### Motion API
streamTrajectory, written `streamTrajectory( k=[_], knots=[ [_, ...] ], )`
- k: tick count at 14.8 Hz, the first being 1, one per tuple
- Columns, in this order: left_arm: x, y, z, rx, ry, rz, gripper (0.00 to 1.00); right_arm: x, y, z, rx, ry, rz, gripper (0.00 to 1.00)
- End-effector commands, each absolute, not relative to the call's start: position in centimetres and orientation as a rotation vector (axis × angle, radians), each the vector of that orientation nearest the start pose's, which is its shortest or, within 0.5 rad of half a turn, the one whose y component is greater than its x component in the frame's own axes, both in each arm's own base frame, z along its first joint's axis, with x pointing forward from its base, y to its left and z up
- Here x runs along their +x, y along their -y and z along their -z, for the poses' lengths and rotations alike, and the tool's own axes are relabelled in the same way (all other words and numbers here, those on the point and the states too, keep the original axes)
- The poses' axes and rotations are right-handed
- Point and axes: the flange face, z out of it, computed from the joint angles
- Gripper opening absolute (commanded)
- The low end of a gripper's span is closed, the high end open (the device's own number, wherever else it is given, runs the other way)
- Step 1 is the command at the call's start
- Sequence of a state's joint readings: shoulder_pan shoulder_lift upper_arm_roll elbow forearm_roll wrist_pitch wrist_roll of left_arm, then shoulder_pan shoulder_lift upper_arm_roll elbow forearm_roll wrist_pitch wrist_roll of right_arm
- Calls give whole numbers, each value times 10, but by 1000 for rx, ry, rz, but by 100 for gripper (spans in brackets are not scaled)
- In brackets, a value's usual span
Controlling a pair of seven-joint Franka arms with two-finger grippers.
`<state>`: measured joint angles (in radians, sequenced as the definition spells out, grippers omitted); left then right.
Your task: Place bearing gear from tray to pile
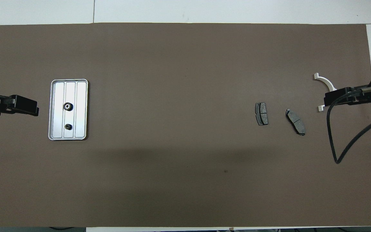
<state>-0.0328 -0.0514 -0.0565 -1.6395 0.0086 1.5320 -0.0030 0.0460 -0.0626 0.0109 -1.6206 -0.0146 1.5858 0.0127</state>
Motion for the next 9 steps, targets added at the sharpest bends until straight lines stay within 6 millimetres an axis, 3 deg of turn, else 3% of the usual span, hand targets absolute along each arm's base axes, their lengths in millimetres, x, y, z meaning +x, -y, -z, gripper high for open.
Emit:
streamTrajectory(
  k=[1,9],
  knots=[
    [528,47,-623,-3135,-135,-91,100,533,-29,-641,-3134,46,50,100],
    [536,38,-622,-3132,-99,-31,100,530,-29,-645,-3134,43,60,100]
  ],
)
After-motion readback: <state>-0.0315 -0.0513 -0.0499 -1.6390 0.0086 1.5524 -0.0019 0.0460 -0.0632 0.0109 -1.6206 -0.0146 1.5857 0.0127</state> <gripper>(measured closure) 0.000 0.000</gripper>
